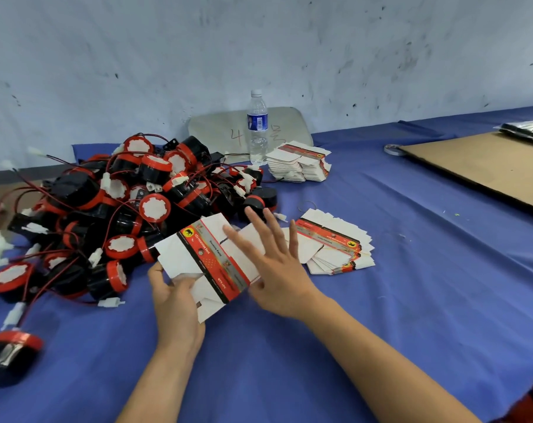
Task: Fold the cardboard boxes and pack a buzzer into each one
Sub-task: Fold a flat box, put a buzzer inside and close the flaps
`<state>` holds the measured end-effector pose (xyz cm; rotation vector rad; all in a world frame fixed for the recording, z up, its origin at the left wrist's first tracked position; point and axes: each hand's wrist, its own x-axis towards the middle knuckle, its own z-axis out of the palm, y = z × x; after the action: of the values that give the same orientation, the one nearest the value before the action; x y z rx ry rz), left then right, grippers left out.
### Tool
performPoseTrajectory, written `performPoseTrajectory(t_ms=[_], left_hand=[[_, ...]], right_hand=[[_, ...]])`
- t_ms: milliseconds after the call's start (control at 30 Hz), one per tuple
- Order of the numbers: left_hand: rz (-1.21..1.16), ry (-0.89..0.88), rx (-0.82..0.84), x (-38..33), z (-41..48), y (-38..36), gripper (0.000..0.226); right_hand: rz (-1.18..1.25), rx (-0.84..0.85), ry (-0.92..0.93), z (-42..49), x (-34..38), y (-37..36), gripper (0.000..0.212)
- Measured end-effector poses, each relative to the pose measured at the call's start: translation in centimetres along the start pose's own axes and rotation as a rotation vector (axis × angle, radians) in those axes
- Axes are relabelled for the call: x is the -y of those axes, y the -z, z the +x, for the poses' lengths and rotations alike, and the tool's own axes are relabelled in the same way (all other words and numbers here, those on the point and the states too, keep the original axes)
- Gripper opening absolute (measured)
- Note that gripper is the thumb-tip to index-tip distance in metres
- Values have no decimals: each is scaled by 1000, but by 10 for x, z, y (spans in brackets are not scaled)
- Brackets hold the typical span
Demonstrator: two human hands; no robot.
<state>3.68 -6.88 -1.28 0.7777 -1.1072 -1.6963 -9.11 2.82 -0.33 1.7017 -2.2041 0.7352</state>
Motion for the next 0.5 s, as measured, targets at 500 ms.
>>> performPoseTrajectory(t_ms=[500], left_hand=[[30, -51, 135, -7, -7, 0, 83]], right_hand=[[-122, 28, 158, 1, -2, -8, 121]])
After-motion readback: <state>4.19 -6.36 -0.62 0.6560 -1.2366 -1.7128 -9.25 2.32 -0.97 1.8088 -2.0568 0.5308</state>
